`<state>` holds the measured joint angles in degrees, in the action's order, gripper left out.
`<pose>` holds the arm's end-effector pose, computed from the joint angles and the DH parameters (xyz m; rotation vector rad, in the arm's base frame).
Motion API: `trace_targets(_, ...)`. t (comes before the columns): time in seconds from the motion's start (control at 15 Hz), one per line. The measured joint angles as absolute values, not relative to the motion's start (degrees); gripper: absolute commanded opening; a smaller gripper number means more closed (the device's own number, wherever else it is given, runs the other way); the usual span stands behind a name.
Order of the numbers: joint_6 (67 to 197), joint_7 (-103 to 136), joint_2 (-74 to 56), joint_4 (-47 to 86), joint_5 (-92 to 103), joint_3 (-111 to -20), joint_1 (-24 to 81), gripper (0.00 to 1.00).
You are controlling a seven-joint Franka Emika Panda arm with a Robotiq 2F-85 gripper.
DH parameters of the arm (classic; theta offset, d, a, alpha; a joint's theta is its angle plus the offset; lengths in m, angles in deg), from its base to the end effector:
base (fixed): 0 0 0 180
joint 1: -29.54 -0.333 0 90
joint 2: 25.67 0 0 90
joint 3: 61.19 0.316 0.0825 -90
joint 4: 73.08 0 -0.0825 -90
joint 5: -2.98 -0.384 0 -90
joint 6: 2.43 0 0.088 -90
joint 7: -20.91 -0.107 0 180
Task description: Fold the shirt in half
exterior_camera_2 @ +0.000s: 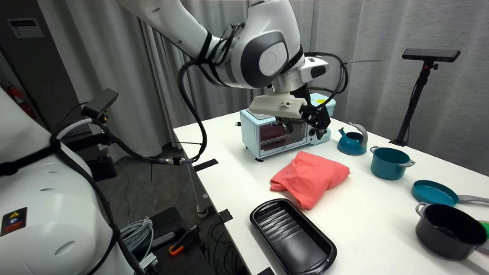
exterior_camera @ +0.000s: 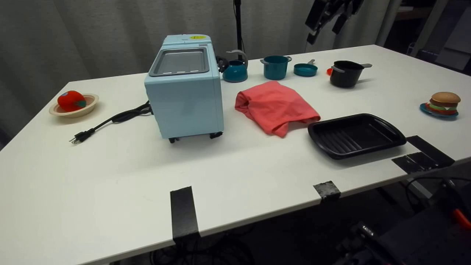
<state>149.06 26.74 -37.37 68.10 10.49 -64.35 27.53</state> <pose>0.4871 -0.0067 0.4122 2.9792 0.2744 0.5736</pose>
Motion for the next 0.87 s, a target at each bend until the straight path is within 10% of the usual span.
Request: trace_targets(0.87,141.3,26.7,-49.4,70.8,10.5,-64.7,28.3,1.0)
